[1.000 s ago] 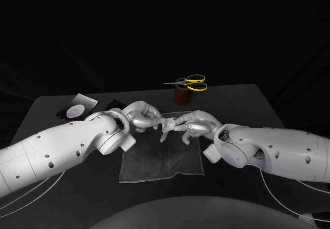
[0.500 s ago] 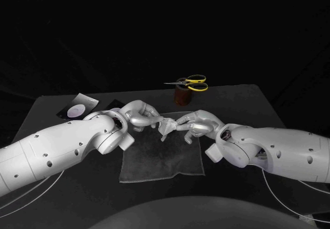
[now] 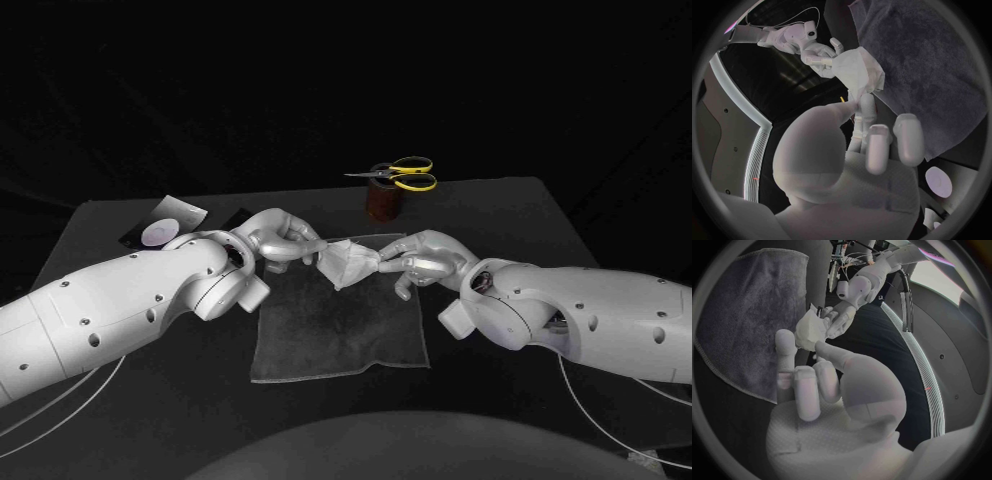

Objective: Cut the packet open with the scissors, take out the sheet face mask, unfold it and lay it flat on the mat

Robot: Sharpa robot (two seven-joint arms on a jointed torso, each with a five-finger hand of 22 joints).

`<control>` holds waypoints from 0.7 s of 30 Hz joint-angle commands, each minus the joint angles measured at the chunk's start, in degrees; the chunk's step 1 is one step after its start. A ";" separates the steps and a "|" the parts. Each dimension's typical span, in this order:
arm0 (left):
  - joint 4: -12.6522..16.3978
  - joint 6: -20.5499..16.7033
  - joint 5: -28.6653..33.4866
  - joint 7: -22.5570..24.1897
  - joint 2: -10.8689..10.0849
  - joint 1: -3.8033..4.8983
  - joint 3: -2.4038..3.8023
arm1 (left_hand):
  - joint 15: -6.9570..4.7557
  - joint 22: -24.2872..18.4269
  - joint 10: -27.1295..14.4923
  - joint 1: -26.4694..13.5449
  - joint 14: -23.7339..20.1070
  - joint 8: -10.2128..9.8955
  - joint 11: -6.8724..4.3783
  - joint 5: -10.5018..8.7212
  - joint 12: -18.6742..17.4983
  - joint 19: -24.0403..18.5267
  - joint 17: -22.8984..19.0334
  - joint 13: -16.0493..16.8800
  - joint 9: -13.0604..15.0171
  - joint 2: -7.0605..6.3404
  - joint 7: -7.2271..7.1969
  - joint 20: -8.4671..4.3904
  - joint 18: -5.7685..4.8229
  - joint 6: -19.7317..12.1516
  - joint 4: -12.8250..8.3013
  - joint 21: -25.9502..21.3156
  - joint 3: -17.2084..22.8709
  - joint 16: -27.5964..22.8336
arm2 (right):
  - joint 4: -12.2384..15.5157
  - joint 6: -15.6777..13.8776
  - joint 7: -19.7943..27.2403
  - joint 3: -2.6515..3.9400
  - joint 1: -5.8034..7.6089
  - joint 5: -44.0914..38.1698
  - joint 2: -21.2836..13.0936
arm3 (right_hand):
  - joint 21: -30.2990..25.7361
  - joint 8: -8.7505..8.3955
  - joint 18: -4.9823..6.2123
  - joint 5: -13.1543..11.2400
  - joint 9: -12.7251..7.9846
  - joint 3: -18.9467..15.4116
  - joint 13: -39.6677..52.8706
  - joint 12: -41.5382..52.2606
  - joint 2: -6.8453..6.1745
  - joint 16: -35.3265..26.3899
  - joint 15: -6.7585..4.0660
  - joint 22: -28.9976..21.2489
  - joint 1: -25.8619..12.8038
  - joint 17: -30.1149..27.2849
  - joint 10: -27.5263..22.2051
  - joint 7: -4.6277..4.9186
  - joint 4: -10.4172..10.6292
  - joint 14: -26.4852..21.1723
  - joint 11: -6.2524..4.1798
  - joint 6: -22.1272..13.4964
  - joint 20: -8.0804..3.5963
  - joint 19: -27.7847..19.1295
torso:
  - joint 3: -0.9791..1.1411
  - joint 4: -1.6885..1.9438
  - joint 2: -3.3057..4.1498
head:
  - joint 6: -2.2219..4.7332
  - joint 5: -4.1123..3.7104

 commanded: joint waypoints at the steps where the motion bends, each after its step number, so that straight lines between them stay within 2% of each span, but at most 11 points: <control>1: -0.27 -0.83 1.32 0.81 -0.22 0.02 0.04 | -0.38 0.11 0.89 0.11 5.42 0.36 -0.63 0.19 0.24 0.36 12.84 0.06 4.93 0.30 -0.32 0.08 -0.91 -0.08 -2.05 0.27 2.60 0.35 | -0.13 1.43 -0.47 0.03 0.01 -0.29 -0.32 | 0.21 4.63 0.59 0.31 7.02 0.40 3.86 0.21 -0.11 0.20 -0.43 1.90 0.09 7.03 0.50 -0.08 -0.05 2.83 -0.05 0.40 0.09 0.39 | -0.02 -0.01 0.01 | 0.00 0.04; 18: -0.16 -0.61 3.79 0.31 -1.08 0.02 0.03 | -0.39 0.27 0.94 0.02 5.44 0.42 -0.64 0.19 0.29 0.48 12.91 0.11 5.03 0.23 -0.33 0.07 -0.95 -0.08 -2.12 0.36 2.78 0.38 | -0.89 1.14 -0.96 -0.01 0.01 -0.09 -1.33 | 0.19 4.71 0.59 0.29 7.09 0.47 4.04 0.36 -0.19 0.18 -0.45 1.88 0.06 6.92 0.62 -0.11 -0.10 2.80 -0.07 0.45 0.07 0.39 | -0.03 0.08 0.01 | 0.00 0.12; 21: -0.05 -0.81 4.05 0.03 -1.22 0.02 0.03 | -0.40 0.22 0.96 -0.05 5.46 0.46 -0.64 0.20 0.32 0.45 12.95 0.14 5.10 0.17 -0.34 0.07 -0.94 -0.08 -2.16 0.34 2.88 0.39 | -0.94 0.86 -0.96 -0.01 0.01 -0.06 -1.43 | 0.19 4.71 0.59 0.29 7.09 0.47 4.04 0.36 -0.19 0.18 -0.45 1.88 0.06 6.92 0.62 -0.11 -0.10 2.80 -0.07 0.45 0.07 0.39 | -0.02 0.01 0.03 | 0.00 0.13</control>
